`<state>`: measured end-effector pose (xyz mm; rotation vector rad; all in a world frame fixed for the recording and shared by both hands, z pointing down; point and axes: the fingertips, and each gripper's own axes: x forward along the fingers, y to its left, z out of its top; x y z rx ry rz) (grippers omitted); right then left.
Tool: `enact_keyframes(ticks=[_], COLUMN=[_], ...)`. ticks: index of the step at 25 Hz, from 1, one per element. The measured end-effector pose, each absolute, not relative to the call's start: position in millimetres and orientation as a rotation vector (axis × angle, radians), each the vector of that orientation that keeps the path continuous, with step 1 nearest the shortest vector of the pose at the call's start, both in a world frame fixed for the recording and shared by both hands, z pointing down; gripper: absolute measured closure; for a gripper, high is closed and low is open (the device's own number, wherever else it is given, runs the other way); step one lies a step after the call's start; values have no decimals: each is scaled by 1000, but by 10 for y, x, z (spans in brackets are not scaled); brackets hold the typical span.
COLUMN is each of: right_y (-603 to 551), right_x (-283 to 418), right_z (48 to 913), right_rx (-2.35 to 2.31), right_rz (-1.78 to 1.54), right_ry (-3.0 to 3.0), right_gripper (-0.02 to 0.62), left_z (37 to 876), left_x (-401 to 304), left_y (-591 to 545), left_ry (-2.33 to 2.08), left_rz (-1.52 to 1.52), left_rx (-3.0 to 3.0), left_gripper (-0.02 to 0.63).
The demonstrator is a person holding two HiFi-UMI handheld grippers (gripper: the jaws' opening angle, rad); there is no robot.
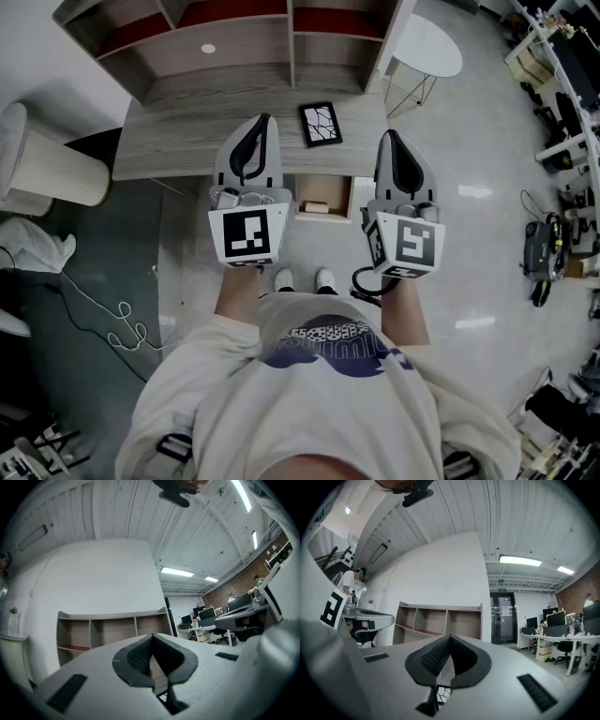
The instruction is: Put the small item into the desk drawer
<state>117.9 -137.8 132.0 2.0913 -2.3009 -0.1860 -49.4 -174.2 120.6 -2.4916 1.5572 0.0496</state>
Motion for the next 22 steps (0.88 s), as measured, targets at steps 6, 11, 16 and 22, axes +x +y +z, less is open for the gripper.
enact_keyframes(ticks=[6,11,16,22], right_y=[-1351,-1341,-1318,-1301], right_x=[1182,1160,1152,1166], right_z=[1268,1245,1228,1185], right_rx=[2112,2117,2119,2127], right_rz=[-233,-246,-248,-262], right_ry=[-2282,-2271,-2274,-2267], right_gripper=[598,598,598,598], left_z=[1193,1184,1168,1169], left_x=[-522,-552,-578,-589], left_y=[-1727,-1712,-1697,-1694], left_ry=[1563,1567,1573,1579], left_rz=[53,55,63,62], left_rx=[-2488,-2487,-2485,-2487], left_gripper=[598,598,598,598])
